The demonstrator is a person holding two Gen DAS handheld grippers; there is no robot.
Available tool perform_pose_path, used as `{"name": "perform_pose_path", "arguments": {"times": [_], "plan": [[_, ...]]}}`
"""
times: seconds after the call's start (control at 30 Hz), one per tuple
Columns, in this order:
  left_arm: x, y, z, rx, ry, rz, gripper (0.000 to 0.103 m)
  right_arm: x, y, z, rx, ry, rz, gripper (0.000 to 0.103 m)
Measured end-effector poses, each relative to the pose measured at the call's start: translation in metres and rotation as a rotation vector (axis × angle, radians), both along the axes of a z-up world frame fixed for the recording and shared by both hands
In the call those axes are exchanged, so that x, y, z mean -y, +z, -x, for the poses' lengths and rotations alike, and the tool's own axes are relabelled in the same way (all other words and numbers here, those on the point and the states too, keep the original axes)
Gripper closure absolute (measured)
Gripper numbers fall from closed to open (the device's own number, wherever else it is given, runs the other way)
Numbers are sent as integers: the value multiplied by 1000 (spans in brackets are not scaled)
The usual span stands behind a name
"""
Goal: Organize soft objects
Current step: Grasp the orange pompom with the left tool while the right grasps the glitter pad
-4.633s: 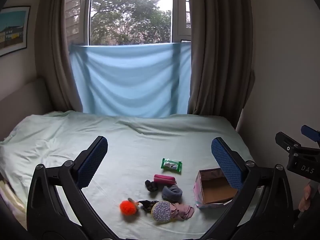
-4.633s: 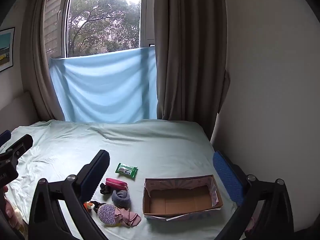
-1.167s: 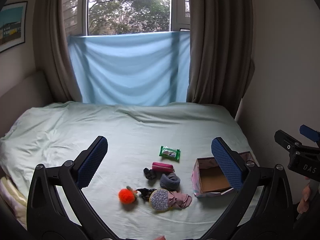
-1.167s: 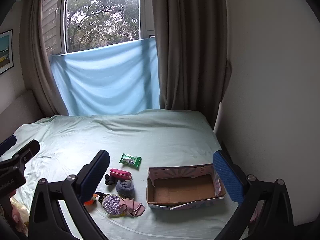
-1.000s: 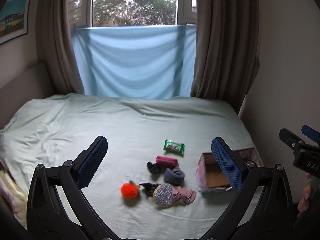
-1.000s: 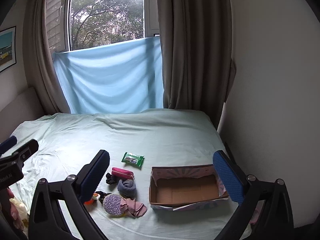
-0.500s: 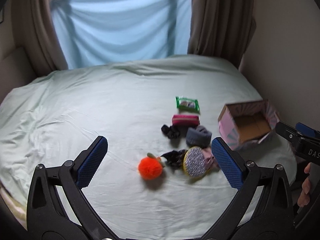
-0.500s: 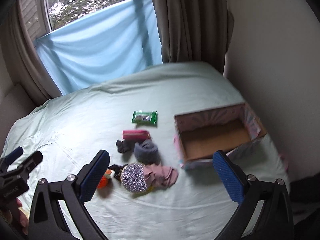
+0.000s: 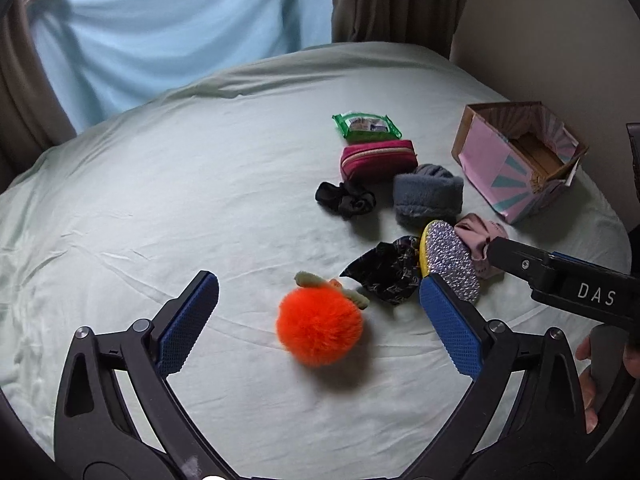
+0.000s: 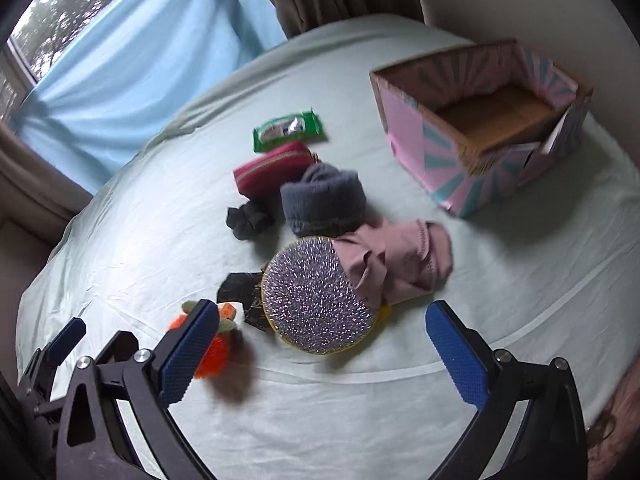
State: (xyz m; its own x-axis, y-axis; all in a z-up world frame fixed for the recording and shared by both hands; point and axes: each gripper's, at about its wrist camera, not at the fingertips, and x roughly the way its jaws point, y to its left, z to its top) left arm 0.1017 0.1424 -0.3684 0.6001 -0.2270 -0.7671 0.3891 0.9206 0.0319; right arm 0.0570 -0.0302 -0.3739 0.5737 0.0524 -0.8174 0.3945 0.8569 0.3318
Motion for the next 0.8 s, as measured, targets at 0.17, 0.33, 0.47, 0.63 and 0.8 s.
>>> {"name": "perform_pose_path", "arguments": {"times": [0.17, 0.33, 0.47, 0.63, 0.8], "plan": [[7, -45, -17, -73, -54, 19, 3, -3, -45, -18, -36, -37, -52, 0], [16, -80, -29, -137, -67, 19, 11, -2, -73, -26, -63, -86, -124, 0], [19, -94, -37, -164, -64, 21, 18, 0, -84, -32, -59, -105, -167, 5], [21, -111, -49, -220, -51, -16, 49, 1, -91, -45, -56, -120, -184, 7], [19, -122, -55, -242, -45, -29, 64, 3, -93, -51, -56, -125, -179, 13]]}}
